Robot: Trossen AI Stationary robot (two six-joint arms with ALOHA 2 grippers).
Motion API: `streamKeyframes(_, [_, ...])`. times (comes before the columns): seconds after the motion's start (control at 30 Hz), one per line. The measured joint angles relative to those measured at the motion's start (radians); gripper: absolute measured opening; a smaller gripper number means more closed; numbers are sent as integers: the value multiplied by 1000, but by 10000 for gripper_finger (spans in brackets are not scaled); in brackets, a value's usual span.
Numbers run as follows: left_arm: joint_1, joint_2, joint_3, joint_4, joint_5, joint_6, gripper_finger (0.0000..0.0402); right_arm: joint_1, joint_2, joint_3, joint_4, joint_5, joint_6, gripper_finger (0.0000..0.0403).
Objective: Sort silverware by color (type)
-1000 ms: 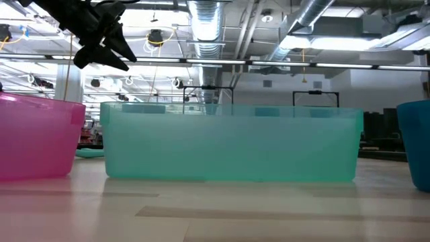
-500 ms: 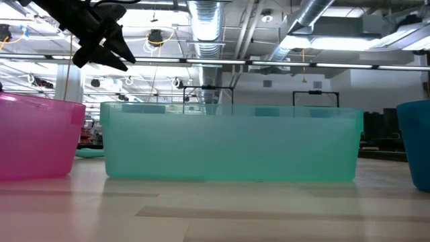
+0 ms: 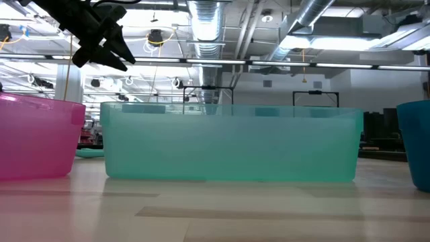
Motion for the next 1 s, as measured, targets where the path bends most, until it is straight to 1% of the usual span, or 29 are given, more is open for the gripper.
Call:
streamKeyframes(0.1, [0, 0, 0, 0, 18, 0, 167, 0, 1, 0, 25, -14, -44, 61])
streamKeyframes(0.2, [0, 0, 0, -2, 28, 0, 167, 0, 1, 0, 40, -31, -74, 81])
streamKeyframes(0.47, [1, 0, 0, -32, 37, 0, 167, 0, -5, 0, 51, -34, -75, 172])
streamKeyframes(0.6, [1, 0, 0, -41, 52, 0, 167, 0, -52, 0, 54, -33, -86, 200])
streamKeyframes(0.77, [1, 0, 0, -44, 84, 22, 167, 0, -149, 0, 26, -11, -95, 202])
streamKeyframes(1.0, [0, 51, 0, -39, 150, 27, 167, -29, -294, 0, 20, 107, -223, 183])
